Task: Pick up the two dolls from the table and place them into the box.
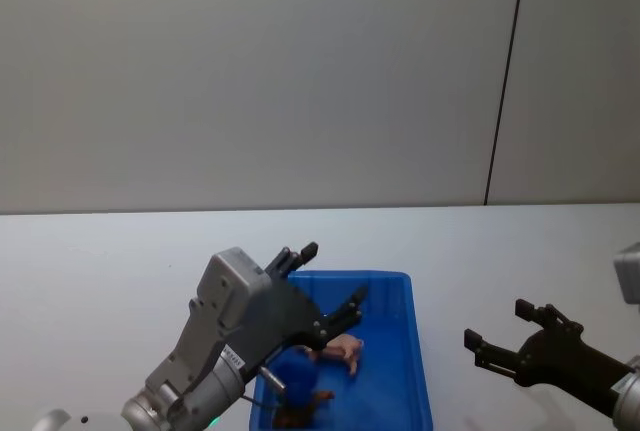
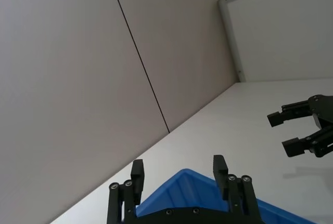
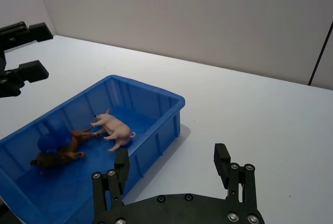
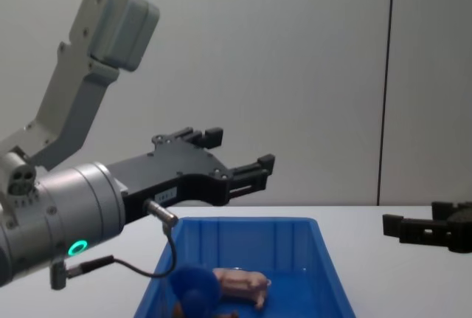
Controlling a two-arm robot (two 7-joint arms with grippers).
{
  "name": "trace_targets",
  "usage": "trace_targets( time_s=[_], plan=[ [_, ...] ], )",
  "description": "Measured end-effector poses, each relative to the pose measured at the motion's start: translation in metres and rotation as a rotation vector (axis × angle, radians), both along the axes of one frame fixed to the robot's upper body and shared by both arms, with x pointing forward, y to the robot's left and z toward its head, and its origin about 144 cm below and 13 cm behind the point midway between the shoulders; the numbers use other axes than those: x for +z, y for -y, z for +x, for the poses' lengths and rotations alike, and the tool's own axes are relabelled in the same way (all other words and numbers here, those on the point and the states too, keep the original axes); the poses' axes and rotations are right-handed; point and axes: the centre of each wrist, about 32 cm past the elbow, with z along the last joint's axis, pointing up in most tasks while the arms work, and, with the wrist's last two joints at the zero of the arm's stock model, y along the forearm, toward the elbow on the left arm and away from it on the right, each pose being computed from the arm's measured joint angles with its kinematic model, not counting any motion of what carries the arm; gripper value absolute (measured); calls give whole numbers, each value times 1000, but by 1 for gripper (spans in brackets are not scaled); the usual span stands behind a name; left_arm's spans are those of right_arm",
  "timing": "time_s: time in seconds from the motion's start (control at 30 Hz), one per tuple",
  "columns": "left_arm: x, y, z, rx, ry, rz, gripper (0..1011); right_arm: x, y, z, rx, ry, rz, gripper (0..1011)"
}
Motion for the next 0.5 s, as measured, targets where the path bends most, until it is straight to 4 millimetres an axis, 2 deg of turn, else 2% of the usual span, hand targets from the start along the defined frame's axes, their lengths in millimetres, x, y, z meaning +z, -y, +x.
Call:
trace_targets(
  time_s=[0.17,0.23,0.5],
  plan=[
    [2,-1,1,-6,27,-10,964,0,0,0,0,0,0,1001],
    [3,-1,2,-6,34,-13,994,0,0,0,0,0,0,1001],
    [6,-2,3,-10,57,-25,1002,0,0,0,0,0,0,1001]
  ],
)
